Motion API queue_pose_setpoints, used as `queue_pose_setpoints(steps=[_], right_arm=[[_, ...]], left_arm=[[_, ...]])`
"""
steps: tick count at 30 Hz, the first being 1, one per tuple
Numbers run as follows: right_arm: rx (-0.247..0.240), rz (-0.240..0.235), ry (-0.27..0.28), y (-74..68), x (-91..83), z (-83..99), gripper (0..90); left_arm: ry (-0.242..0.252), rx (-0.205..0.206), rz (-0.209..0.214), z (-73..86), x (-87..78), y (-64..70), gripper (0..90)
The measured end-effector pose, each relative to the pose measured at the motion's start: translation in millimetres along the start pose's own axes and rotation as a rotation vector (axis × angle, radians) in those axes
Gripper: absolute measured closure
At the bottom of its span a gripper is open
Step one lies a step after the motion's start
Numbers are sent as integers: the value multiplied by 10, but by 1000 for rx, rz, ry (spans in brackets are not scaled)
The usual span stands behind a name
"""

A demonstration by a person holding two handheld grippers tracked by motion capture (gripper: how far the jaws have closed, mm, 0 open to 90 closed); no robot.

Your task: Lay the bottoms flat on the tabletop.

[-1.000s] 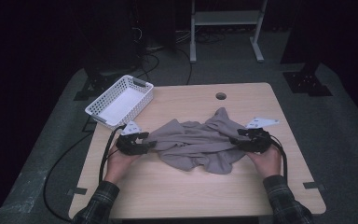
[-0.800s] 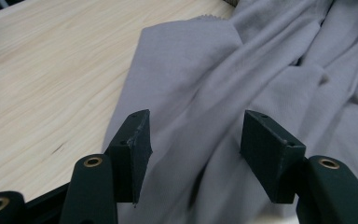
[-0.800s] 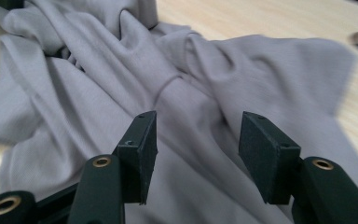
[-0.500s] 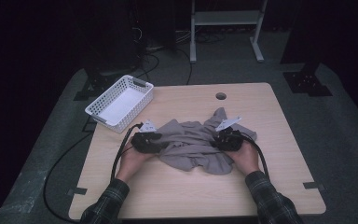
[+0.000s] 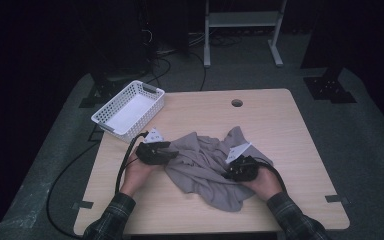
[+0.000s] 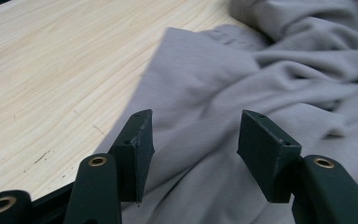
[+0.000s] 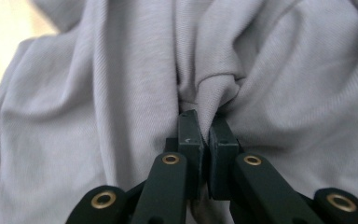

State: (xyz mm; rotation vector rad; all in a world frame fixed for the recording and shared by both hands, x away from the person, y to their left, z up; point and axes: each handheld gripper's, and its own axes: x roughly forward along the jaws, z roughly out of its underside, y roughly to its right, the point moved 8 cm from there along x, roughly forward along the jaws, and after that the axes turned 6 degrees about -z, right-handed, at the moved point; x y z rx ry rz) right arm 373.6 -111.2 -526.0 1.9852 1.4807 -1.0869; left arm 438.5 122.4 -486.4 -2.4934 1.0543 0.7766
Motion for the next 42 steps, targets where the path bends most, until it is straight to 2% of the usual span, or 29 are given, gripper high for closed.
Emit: queue_pose_setpoints(steps=[3, 5, 8, 11, 15, 17, 20, 22, 23, 25, 26, 31, 35, 38, 41, 42], right_arm=[[-24, -21, -16, -127, -52, 93, 858], [-35, -21, -17, -153, -88, 144, 843], [-31, -15, -8, -134, -146, 182, 683], [-8, -10, 59, -95, -280, 129, 614], [28, 61, 173, 31, -513, 26, 569], [48, 120, 204, 155, -609, 4, 544], [93, 175, 244, 342, -700, -20, 502], [116, 185, 270, 425, -717, -43, 486], [122, 194, 272, 464, -713, -52, 474], [135, 205, 274, 512, -687, -75, 461], [134, 209, 276, 533, -672, -88, 451], [136, 203, 262, 544, -575, -136, 400], [136, 203, 236, 539, -510, -113, 385], [144, 205, 235, 543, -506, -101, 384], [147, 205, 238, 546, -512, -99, 382], [148, 206, 238, 546, -509, -99, 383]], left_arm=[[21, 4, 9, -89, 16, 39, 449], [21, 23, 21, -158, 36, 81, 449], [29, 33, 41, -277, 117, 148, 453], [33, 49, 62, -399, 220, 198, 466], [23, 62, 87, -527, 388, 256, 504], [14, 65, 105, -572, 487, 284, 501], [-11, 70, 135, -627, 650, 351, 497], [-23, 79, 146, -662, 754, 389, 492], [-29, 74, 154, -678, 814, 415, 481], [-58, 101, 152, -685, 928, 437, 457], [-71, 100, 154, -685, 985, 452, 447], [-122, 123, 184, -642, 1168, 550, 432], [-169, 163, 174, -562, 1235, 607, 428], [-206, 202, 173, -512, 1242, 648, 536], [-206, 222, 189, -500, 1224, 678, 675], [-200, 213, 191, -497, 1219, 694, 750]])
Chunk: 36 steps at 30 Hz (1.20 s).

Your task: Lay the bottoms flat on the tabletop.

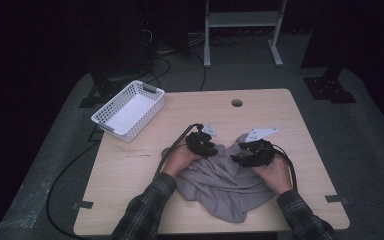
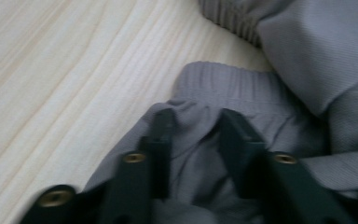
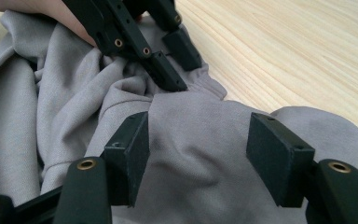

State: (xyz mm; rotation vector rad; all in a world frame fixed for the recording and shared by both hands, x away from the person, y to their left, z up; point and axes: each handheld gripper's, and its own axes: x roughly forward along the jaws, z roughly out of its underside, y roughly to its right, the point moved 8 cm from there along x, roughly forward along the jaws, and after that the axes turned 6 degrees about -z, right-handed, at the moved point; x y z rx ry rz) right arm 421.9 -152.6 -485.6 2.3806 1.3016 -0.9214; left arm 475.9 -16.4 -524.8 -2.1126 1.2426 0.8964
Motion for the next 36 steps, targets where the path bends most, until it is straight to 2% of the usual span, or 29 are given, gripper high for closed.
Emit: queue_pose_setpoints(steps=[2, 6, 10, 14, 17, 19, 23, 25, 30, 36], right_arm=[[1, -2, -5, -6, 12, 4, 383], [-5, -7, -20, -34, 58, 26, 383], [-15, -2, -58, -48, 119, 70, 386], [-12, 9, -108, -20, 169, 157, 390], [3, 22, -170, 21, 234, 262, 393], [4, 27, -206, 54, 275, 326, 390], [51, 13, -204, 81, 261, 346, 405], [53, 13, -201, 92, 249, 353, 447], [60, 16, -215, 86, 179, 385, 660], [55, 15, -241, 51, 87, 454, 799]], left_arm=[[0, -5, 13, 17, -15, 19, 867], [1, -63, 20, 62, -48, -16, 898], [-20, -90, -38, 146, -112, -144, 899], [-28, -154, -97, 310, -228, -352, 899], [-28, -204, -129, 450, -328, -488, 899], [-39, -220, -151, 542, -402, -561, 899], [-44, -242, -177, 709, -531, -662, 899], [-40, -256, -188, 785, -590, -698, 899], [-34, -298, -206, 965, -732, -750, 899], [-30, -317, -238, 1153, -888, -771, 898]])
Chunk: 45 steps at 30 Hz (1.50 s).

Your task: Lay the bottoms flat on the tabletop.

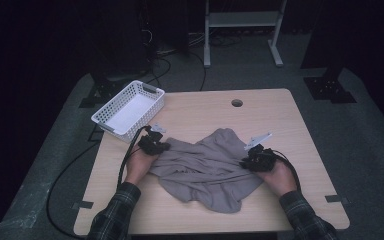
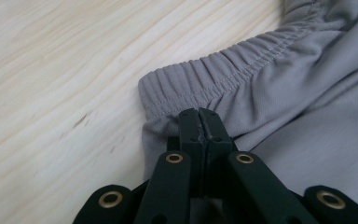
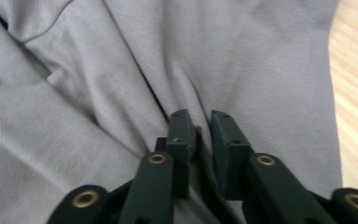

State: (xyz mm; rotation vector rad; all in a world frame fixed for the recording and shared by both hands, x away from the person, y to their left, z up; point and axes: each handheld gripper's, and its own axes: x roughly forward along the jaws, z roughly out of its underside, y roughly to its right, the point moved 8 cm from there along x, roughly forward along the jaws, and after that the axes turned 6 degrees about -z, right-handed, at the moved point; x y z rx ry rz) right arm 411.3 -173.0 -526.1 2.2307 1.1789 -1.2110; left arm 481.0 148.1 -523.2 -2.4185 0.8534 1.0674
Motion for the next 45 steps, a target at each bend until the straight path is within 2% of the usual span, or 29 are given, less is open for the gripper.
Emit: queue_pose_setpoints(steps=[5, 7, 8, 10, 14, 15, 18, 21, 23, 26, 28, 31, 36, 37, 40, 45], right_arm=[[-13, 10, -28, -81, -57, 82, 830], [-32, 7, -36, -115, -63, 83, 767], [-43, 22, -29, -121, -72, 64, 748], [-45, 23, 20, -104, -113, -32, 697], [-10, 34, 114, 64, -174, -310, 617], [-8, 39, 128, 128, -164, -375, 589], [38, 33, 169, 346, -78, -546, 563], [77, 29, 164, 559, 63, -656, 545], [83, 26, 153, 669, 142, -704, 543], [99, 7, 140, 793, 250, -724, 535], [100, -18, 154, 835, 310, -715, 536], [103, -39, 150, 868, 382, -666, 579], [62, -48, 130, 830, 399, -642, 815], [48, -42, 119, 815, 397, -641, 866], [26, -6, 103, 828, 358, -638, 885], [56, 80, 170, 1005, 122, -653, 891]], left_arm=[[29, -28, 8, 79, -51, -21, 896], [37, -13, 10, 77, -47, -4, 894], [34, -7, 8, 75, -48, -1, 892], [32, 4, 10, 69, -44, 1, 890], [30, 8, 16, 55, -31, -4, 889], [31, 7, 15, 47, -25, -2, 889], [20, 25, 15, 22, -6, -7, 888], [15, 33, 14, -17, 25, -6, 888], [12, 39, 11, -42, 43, -5, 887], [4, 48, 11, -75, 68, -3, 887], [0, 55, 9, -97, 85, 3, 887], [5, 56, 12, -126, 112, 18, 887], [0, 63, 11, -190, 162, 39, 887], [-5, 72, 7, -202, 169, 42, 887], [-5, 93, -15, -253, 199, 44, 888], [29, 85, -44, -437, 213, -19, 895]])
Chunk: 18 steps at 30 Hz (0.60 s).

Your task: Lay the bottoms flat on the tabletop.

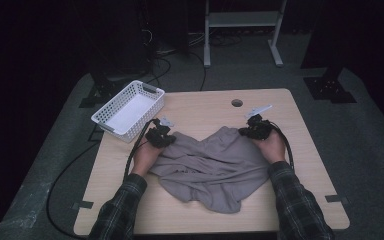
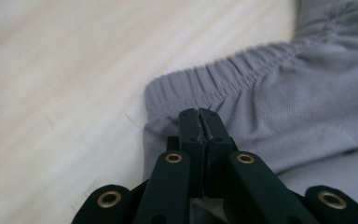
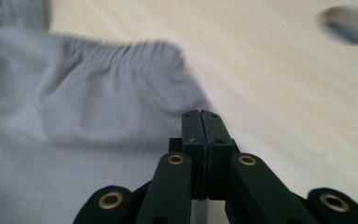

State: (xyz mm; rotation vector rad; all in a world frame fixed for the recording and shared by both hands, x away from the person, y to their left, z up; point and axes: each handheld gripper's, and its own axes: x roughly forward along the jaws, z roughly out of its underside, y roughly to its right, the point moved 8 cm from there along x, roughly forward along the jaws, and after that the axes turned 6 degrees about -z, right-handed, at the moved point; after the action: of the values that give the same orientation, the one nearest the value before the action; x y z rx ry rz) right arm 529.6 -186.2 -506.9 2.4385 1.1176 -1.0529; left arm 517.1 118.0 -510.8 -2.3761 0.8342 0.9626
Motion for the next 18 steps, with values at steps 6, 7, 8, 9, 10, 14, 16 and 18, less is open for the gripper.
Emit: queue_pose_setpoints(steps=[6, 7, 8, 9, 10, 14, 16, 18], right_arm=[[49, 93, 20, 280, -241, -22, 892], [61, 102, 26, 310, -265, -27, 892], [58, 126, 21, 348, -290, -25, 893], [64, 153, 19, 376, -307, -23, 893], [71, 165, 17, 398, -318, -15, 892], [89, 180, -9, 457, -309, 60, 836], [109, 176, 10, 462, -326, 62, 718], [122, 165, 62, 434, -369, 33, 634]], left_arm=[[53, 2, -25, -310, 73, -44, 894], [55, 11, -33, -351, 102, -32, 894], [59, 16, -38, -388, 138, -16, 893], [66, 27, -51, -424, 174, -2, 891], [70, 29, -59, -452, 210, 16, 890], [67, 35, -70, -484, 306, 61, 848], [72, 22, -56, -478, 300, 59, 762], [82, 19, -63, -460, 249, 26, 704]])
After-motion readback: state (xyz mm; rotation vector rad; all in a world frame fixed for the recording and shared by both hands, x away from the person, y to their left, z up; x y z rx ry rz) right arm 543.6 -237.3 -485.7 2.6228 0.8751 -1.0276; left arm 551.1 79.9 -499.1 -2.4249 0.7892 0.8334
